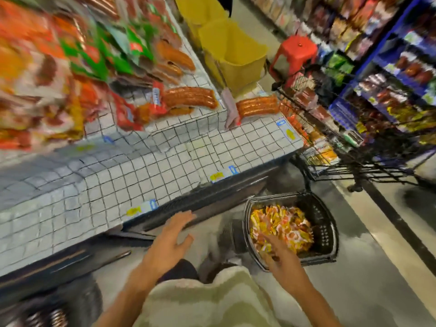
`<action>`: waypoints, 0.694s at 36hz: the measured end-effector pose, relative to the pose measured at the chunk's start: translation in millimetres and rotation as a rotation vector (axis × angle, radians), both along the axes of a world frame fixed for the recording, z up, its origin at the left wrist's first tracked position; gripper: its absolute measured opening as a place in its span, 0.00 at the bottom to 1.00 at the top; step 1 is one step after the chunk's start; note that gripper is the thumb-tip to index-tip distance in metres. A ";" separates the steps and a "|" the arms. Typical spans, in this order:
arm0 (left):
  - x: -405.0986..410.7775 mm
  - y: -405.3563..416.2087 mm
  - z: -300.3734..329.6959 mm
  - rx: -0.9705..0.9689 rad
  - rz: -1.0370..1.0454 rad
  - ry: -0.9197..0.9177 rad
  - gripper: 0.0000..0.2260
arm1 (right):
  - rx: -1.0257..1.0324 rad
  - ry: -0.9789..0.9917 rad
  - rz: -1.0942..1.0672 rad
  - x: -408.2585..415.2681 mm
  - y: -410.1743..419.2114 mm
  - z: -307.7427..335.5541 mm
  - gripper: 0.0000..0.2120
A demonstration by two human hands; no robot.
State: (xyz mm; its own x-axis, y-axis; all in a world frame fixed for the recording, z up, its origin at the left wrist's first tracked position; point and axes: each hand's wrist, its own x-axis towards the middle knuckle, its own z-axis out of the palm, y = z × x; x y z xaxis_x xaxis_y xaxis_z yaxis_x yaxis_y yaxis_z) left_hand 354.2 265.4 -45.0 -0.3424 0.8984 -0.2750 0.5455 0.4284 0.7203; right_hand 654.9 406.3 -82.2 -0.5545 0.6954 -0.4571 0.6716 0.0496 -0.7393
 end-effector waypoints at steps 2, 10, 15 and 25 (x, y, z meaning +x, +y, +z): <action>-9.8 -13.3 0.7 0.024 0.065 -0.012 0.23 | 0.055 -0.010 0.090 -21.3 9.2 10.5 0.22; -40.7 -89.2 5.8 0.098 0.197 0.000 0.22 | 0.298 0.022 0.287 -104.8 -12.3 38.6 0.23; -63.0 -156.9 8.7 0.122 0.276 -0.007 0.21 | 0.262 0.036 0.398 -150.2 -73.3 43.9 0.24; -107.0 -326.7 -3.0 0.097 0.436 0.113 0.22 | 0.167 -0.089 0.733 -237.0 -180.9 51.5 0.24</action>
State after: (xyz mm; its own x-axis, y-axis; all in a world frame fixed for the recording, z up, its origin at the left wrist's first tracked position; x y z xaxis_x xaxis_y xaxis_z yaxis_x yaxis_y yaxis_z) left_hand 247.1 -61.3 -48.0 -0.7174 0.6834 -0.1354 0.4068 0.5687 0.7150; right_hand 417.9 225.4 -30.8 -0.8675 0.2270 -0.4427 0.4804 0.6134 -0.6268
